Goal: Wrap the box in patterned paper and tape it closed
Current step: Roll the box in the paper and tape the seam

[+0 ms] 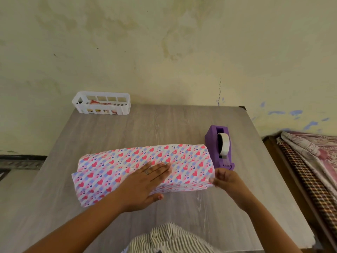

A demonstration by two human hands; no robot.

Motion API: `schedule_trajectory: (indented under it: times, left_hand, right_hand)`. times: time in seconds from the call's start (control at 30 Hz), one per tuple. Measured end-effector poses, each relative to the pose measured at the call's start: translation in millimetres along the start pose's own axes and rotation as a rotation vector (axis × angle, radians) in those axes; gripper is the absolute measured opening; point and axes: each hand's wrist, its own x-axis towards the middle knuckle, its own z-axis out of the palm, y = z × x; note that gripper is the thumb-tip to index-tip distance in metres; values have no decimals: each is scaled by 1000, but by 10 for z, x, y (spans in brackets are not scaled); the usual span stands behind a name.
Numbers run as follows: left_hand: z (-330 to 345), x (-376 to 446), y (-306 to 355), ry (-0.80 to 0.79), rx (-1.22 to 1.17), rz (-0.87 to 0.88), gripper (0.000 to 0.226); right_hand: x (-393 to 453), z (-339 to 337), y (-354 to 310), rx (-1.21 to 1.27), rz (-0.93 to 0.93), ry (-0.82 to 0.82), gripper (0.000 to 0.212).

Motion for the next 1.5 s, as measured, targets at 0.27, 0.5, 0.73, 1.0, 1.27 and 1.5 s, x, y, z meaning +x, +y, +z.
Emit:
schedule_trajectory:
  times: [0.27, 0.5, 0.73, 1.0, 1.27, 1.5]
  left_hand:
    - [3, 7, 59, -45, -58, -53, 66]
    - [-53, 100, 61, 11, -298, -230, 67]
    - [-299, -176, -423, -91, 23, -608, 119]
    - [-569, -1029, -1011, -173, 57, -1268, 109]
    - [-433, -703, -278, 586, -108, -1108, 90]
    - [-68, -1089, -150, 695, -1001, -1398, 42]
  right_hand:
    - [7, 261, -193, -351, -128, 639, 8]
    - [-115, 1218, -497, -932, -586, 46, 52]
    - [-31, 1202, -693, -1199, -409, -162, 60]
    - [-25, 1191, -728, -1155, -365, -145, 57]
    - [-53, 1195, -660, -1095, -370, -108, 53]
    - [29, 1116, -648, -1076, -334, -76, 49]
